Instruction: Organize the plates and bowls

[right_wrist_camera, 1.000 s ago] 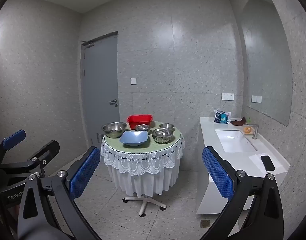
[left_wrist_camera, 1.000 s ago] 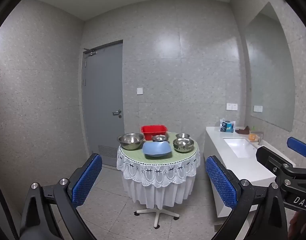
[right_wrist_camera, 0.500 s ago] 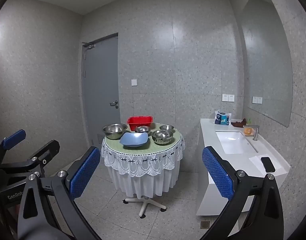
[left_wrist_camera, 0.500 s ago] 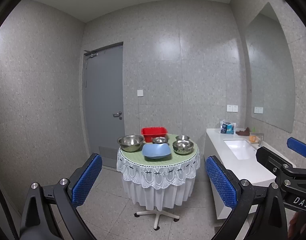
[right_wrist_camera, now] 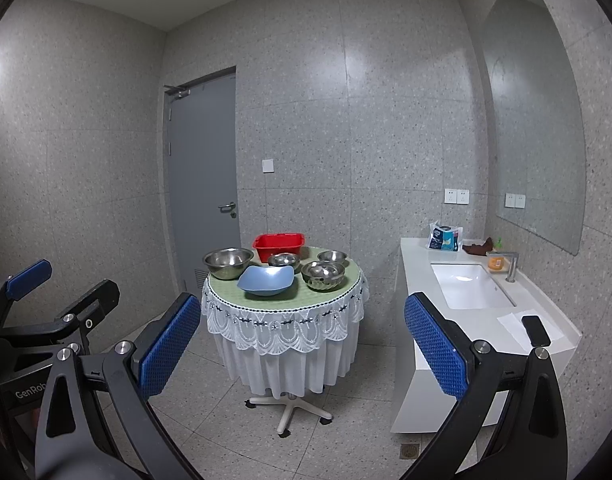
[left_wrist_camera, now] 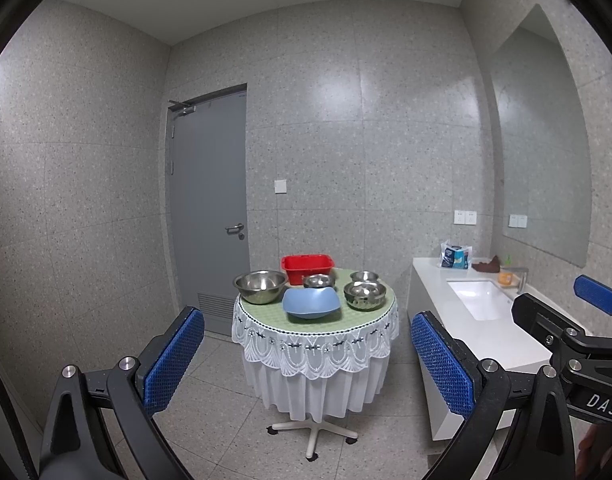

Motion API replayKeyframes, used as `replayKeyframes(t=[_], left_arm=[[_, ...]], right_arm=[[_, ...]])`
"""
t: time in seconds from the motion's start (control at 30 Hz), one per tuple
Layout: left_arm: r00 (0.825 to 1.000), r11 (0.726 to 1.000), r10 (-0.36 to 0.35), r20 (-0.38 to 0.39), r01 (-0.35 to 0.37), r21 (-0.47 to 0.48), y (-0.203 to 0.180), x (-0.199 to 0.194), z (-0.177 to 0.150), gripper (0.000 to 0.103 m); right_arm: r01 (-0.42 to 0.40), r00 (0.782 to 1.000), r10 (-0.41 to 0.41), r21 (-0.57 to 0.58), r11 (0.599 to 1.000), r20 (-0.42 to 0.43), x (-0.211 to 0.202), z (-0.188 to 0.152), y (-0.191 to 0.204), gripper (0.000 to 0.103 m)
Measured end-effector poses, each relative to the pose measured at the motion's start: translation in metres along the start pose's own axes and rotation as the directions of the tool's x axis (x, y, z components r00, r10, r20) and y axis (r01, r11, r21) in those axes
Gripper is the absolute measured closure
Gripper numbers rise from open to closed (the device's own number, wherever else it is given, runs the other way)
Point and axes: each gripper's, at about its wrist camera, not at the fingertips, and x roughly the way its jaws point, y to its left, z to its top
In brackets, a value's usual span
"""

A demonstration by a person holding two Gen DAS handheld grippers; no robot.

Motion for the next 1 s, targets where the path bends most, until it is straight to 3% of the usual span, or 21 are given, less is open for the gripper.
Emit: replayKeyframes(t=[1.0], left_arm=[[1.000,1.000,0.018,-0.011,-0.018,0.002,-0.010,0.008,0.002,0.001]], right_arm=[[-0.023,1.000,0.024,0.007,1.000,-0.014,0.013,-0.001,-0.001,0.000]])
